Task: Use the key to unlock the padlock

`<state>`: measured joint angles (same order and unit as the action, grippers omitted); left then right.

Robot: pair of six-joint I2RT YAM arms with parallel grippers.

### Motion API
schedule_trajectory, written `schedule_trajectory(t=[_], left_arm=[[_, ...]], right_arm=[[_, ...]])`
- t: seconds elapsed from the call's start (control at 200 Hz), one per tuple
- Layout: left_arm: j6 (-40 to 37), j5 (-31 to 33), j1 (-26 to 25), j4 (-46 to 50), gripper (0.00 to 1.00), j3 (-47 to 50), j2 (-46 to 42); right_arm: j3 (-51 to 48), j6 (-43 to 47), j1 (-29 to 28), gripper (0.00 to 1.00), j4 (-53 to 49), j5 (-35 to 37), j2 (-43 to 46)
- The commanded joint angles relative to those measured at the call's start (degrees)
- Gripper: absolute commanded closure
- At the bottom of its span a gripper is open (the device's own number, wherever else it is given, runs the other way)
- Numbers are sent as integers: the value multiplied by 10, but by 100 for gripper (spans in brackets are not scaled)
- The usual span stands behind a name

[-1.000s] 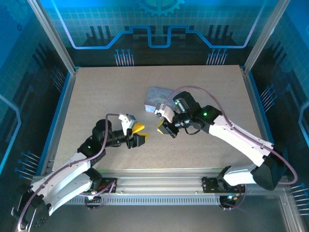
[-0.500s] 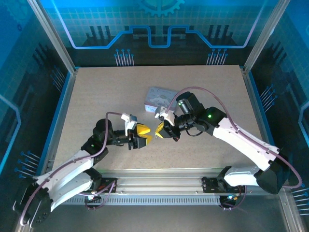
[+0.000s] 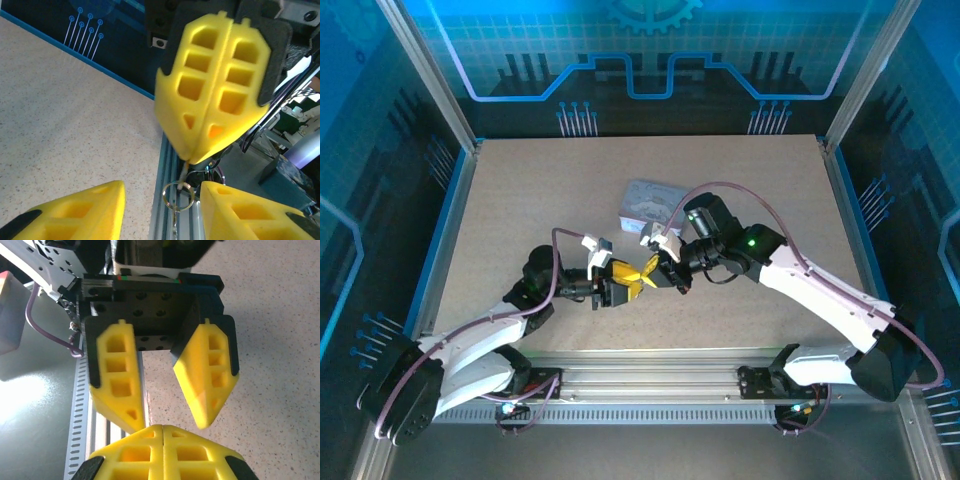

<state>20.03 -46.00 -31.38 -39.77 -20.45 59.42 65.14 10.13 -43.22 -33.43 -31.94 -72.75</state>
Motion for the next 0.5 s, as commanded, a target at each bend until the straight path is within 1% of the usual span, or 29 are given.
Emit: schedule_trajectory(t=[0.0,0.055,0.155,0.24,0.35,0.495], left_arm=[[7,-13,-10,-32,53,4,-4],[8,-4,-15,-31,51,4,-4],[5,4,-24,-26,52,0,-1],[7,8,-28,-25,59,-4,6],[9,14,-32,-25,72,-5,10],[11,28,-33,-25,85,-3,11]], right_arm=[[-8,-7,-3,100,2,15,10],[-8,-7,-3,100,2,15,9],[-8,-12,-3,100,8,13,8],[-8,-16,-3,100,12,13,7],[-9,-20,-3,100,14,13,9],[-14,-25,-3,100,20,11,12]])
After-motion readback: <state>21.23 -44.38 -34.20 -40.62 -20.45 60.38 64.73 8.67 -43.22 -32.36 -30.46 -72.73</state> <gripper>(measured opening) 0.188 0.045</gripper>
